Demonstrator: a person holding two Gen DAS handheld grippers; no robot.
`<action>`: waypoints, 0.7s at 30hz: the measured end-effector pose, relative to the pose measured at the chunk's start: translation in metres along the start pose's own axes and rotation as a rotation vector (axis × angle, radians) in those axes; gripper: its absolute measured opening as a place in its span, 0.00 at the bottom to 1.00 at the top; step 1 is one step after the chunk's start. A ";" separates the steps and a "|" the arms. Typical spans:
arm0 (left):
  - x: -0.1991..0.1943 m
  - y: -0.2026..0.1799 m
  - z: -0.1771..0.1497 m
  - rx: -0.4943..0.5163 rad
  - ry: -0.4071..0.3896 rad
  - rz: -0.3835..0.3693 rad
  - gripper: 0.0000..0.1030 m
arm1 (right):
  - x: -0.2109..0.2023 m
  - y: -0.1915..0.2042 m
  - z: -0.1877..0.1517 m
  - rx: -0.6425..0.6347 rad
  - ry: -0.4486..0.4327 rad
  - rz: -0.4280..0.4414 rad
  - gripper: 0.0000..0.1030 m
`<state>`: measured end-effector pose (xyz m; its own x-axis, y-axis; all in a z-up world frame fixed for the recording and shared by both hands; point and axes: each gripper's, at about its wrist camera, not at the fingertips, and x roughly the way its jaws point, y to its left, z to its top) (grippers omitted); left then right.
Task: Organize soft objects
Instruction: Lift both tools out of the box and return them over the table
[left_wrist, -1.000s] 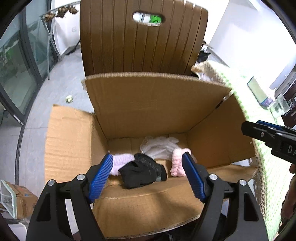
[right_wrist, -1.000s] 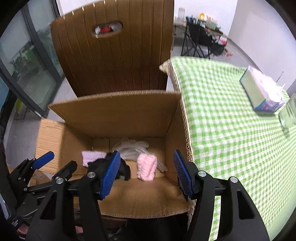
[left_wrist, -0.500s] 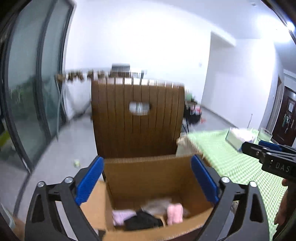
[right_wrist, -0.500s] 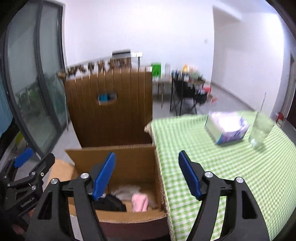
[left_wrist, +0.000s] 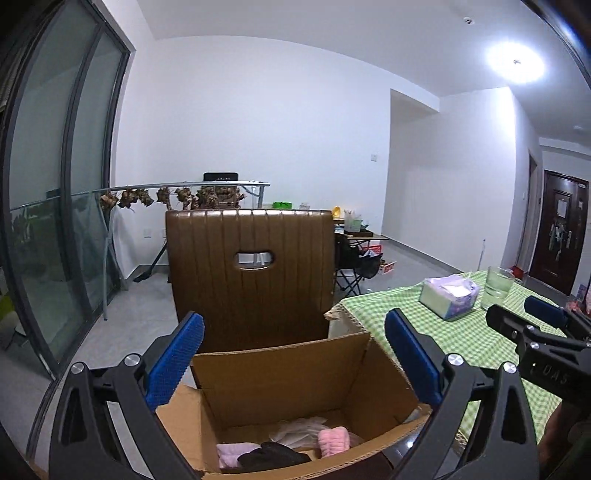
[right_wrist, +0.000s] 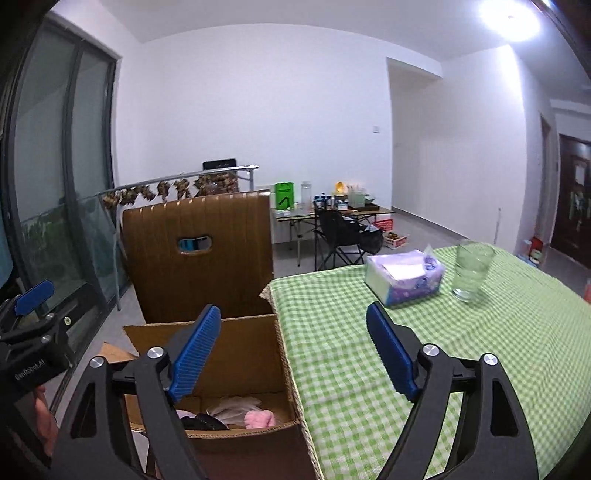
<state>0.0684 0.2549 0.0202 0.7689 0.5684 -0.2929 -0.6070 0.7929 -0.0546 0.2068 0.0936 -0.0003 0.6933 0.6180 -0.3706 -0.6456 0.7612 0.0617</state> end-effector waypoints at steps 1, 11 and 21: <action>-0.001 -0.001 -0.001 0.002 -0.001 -0.005 0.93 | -0.003 -0.003 -0.002 0.010 -0.002 -0.009 0.76; -0.009 -0.045 -0.020 0.076 0.050 -0.166 0.93 | -0.052 -0.041 -0.027 0.074 0.002 -0.165 0.76; -0.033 -0.133 -0.036 0.167 0.090 -0.388 0.93 | -0.148 -0.114 -0.065 0.189 0.002 -0.398 0.76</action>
<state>0.1169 0.1227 0.0024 0.9084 0.2057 -0.3641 -0.2299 0.9729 -0.0239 0.1569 -0.0978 -0.0126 0.8754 0.2688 -0.4018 -0.2579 0.9627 0.0823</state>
